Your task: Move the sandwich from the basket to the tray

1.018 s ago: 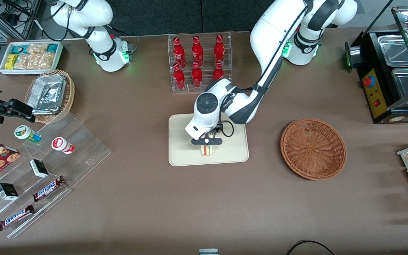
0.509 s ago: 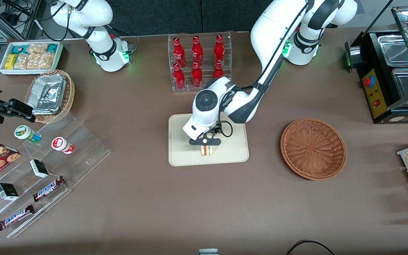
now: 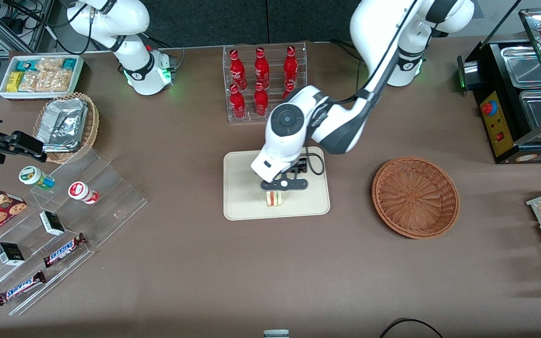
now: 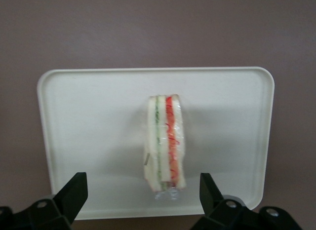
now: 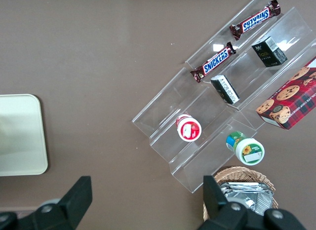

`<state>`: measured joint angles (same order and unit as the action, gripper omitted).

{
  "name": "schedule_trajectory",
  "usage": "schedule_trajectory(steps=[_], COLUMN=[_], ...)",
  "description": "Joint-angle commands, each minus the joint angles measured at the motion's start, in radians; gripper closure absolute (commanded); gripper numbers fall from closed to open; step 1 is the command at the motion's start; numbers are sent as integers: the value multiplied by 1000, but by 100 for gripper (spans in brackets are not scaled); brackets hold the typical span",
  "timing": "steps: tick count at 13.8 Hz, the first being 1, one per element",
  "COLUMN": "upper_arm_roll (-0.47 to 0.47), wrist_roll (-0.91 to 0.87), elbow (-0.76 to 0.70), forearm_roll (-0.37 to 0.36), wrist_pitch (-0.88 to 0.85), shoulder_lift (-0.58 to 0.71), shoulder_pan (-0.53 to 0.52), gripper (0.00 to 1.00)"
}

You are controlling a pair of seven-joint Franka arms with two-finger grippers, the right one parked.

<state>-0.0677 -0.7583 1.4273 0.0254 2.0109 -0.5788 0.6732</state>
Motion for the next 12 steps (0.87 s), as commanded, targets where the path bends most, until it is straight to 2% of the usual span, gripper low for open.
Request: schedule_trajectory(steps=[1, 8, 12], upper_arm_roll=[-3, -4, -4], wrist_roll=[48, 296, 480], elbow=[41, 217, 225], forearm_roll=[-18, -12, -12], wrist_pitch=[-37, -49, -177], shoulder_lift=[71, 253, 312], shoulder_pan=[-64, -266, -389], gripper=[0, 0, 0])
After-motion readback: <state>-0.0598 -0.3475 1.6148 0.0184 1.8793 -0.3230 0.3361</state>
